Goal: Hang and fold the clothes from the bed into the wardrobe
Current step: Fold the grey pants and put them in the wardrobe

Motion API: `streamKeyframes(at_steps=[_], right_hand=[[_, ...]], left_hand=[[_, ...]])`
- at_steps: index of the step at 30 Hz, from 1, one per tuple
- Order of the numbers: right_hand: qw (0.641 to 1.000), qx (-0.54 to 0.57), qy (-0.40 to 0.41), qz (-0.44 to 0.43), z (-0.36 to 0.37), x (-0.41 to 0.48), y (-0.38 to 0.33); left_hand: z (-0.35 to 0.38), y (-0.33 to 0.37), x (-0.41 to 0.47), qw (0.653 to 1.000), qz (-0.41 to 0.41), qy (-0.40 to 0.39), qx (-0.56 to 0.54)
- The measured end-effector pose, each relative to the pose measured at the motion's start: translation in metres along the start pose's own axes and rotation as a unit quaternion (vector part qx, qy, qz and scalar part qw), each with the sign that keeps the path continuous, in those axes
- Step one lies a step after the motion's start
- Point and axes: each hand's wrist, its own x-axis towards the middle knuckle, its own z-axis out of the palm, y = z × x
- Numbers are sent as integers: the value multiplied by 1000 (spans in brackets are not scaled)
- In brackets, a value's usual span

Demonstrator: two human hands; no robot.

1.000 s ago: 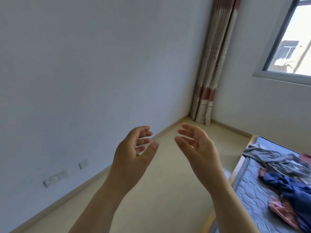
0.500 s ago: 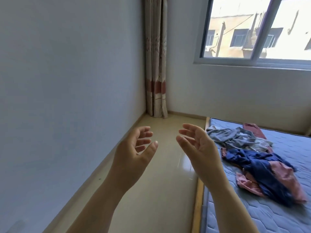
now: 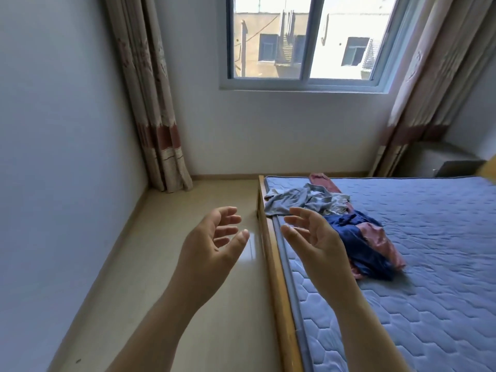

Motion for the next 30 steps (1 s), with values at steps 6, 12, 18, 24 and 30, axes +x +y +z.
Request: streamKeyframes(at_steps=[6,12,18,24,30], right_hand=[[997,-19,66,30,37,41,8],[990,-37,110,79,42,80,34],[986,-40,131,92,23,152,74],[982,-31,144,116,-12,228,110],[975,-33,169,141,-35,278,143]], left_hand=[[-19,-35,73,996,25,-81,-31],[-4,-65,138,989,15,-135,-57],[42,-90,219,985,26,-162,-56],[88,-102,297,982,20,-180,-55],[131,-121,355,975,3,-214,-65]])
